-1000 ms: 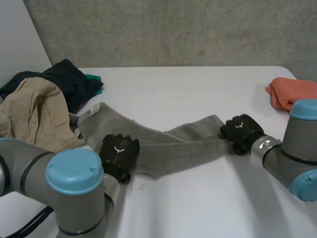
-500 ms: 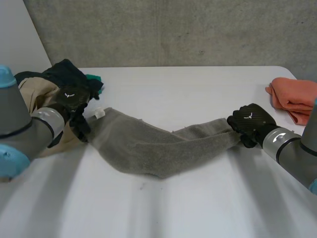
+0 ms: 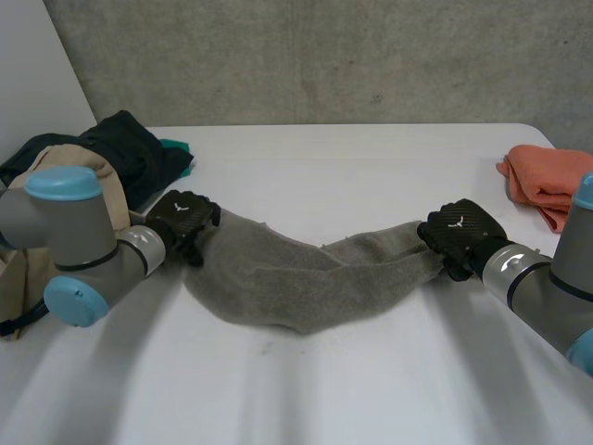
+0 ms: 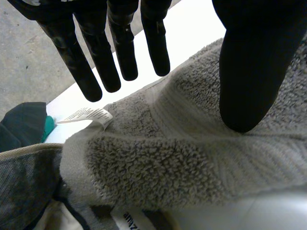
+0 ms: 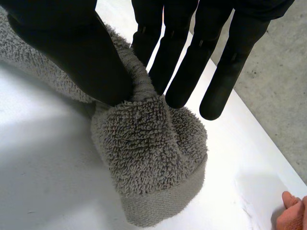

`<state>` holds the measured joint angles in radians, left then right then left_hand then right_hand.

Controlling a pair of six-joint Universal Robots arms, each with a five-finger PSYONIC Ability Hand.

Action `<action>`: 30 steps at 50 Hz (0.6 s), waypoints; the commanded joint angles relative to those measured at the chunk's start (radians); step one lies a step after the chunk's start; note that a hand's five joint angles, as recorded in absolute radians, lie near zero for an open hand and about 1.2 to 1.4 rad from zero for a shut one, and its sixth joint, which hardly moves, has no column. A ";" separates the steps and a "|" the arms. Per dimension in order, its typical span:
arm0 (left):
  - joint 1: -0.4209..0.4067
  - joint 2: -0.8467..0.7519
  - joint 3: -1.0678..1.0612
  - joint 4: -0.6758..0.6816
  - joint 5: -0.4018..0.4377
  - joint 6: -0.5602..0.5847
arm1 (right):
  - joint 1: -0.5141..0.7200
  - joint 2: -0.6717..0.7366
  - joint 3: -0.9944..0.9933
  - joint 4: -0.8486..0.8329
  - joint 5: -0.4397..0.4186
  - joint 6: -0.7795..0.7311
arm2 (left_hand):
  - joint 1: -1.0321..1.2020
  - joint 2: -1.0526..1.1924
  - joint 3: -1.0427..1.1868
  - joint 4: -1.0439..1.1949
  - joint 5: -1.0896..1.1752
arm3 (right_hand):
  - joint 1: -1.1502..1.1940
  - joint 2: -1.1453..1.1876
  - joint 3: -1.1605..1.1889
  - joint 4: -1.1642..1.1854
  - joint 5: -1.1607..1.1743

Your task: Fold the laundry.

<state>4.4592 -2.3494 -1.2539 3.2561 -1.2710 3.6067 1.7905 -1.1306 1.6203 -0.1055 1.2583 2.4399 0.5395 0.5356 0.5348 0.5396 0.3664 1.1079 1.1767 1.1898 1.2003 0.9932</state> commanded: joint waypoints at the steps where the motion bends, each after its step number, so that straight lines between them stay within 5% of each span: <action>1: -0.009 -0.010 -0.009 -0.003 -0.028 0.070 | -0.005 0.014 -0.003 -0.011 0.001 0.002 | 0.114 0.118 0.119 0.114 0.113 | 0.288 0.220 0.207 0.196 0.229; 4: -0.015 -0.007 -0.016 -0.012 -0.028 0.090 | -0.006 0.009 -0.008 -0.013 0.001 0.002 | 0.439 0.442 0.443 0.438 0.437 | 0.288 0.220 0.207 0.196 0.229; 5: -0.018 -0.004 -0.021 -0.019 -0.030 0.104 | -0.008 0.006 -0.010 -0.010 0.001 0.004 | 0.835 0.839 0.840 0.835 0.834 | 0.288 0.220 0.207 0.196 0.229; 15: -0.044 0.208 -0.122 -0.139 -0.146 0.119 | -0.036 -0.098 -0.071 0.108 -0.013 -0.004 | 0.857 0.861 0.861 0.857 0.855 | 0.288 0.220 0.207 0.196 0.229; 19: -0.032 0.356 -0.237 -0.208 -0.208 0.118 | -0.069 -0.123 -0.096 0.257 -0.025 -0.106 | 0.857 0.861 0.861 0.857 0.855 | 0.288 0.220 0.207 0.196 0.229; 23: -0.024 0.442 -0.341 -0.208 -0.180 0.112 | -0.109 -0.132 -0.093 0.357 -0.037 -0.240 | 0.857 0.861 0.861 0.857 0.855 | 0.288 0.220 0.207 0.196 0.229; 27: -0.031 0.446 -0.401 -0.095 -0.069 0.087 | -0.103 -0.114 -0.086 0.343 -0.051 -0.236 | -0.212 -0.208 -0.208 -0.212 -0.214 | 0.288 0.220 0.207 0.196 0.229; 30: -0.038 0.391 -0.397 0.003 -0.002 0.058 | -0.094 -0.101 -0.079 0.313 -0.051 -0.193 | -0.244 -0.240 -0.239 -0.244 -0.245 | 0.288 0.220 0.207 0.196 0.229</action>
<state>4.4304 -1.9155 -1.6040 3.0919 -1.4155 3.7096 1.6910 -1.2533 1.5271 0.2304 1.2172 2.2286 0.5477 0.6417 0.6443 0.6424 0.4585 1.1079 1.1767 1.1898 1.2003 0.9932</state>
